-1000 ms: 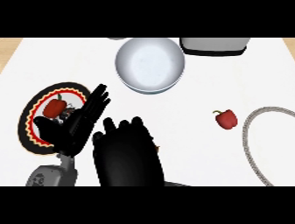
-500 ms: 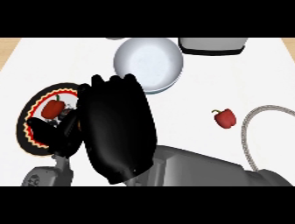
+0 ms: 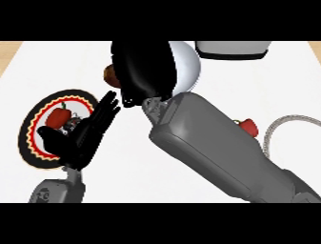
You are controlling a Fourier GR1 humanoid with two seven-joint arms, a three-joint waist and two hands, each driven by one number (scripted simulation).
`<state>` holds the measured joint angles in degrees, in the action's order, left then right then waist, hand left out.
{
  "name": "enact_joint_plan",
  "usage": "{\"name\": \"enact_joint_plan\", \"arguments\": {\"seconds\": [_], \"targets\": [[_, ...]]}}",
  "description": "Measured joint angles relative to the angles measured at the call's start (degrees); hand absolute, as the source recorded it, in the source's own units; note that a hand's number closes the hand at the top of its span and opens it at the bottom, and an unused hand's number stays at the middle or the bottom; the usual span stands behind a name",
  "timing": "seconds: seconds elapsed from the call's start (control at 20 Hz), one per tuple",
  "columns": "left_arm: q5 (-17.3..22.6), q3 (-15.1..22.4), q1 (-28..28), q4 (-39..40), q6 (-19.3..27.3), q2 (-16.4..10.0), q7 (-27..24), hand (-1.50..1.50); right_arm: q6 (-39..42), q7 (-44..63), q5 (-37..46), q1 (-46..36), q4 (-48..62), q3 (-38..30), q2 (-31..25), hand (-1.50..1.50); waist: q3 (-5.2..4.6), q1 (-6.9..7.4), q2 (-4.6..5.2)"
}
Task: Pick the sweet potato from the placemat and place it in the bowl
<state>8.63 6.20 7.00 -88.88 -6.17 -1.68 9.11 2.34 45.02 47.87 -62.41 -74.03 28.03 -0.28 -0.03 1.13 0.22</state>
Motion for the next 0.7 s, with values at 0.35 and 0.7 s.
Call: {"name": "enact_joint_plan", "arguments": {"seconds": [0.35, 0.7], "targets": [[0.95, -0.39, 1.10, -1.80, -0.25, -0.35, 2.80, 0.00, -9.63, -12.85, 2.21, -5.01, 21.28, -5.62, -0.07, 1.50, -0.01, 0.69, 0.34], [-0.05, 0.57, 1.53, -0.60, -0.66, 0.14, 1.45, 0.00, -14.63, -19.46, 4.69, -10.46, 41.47, -8.69, -0.44, 1.50, -0.06, 2.19, 1.02]]}}
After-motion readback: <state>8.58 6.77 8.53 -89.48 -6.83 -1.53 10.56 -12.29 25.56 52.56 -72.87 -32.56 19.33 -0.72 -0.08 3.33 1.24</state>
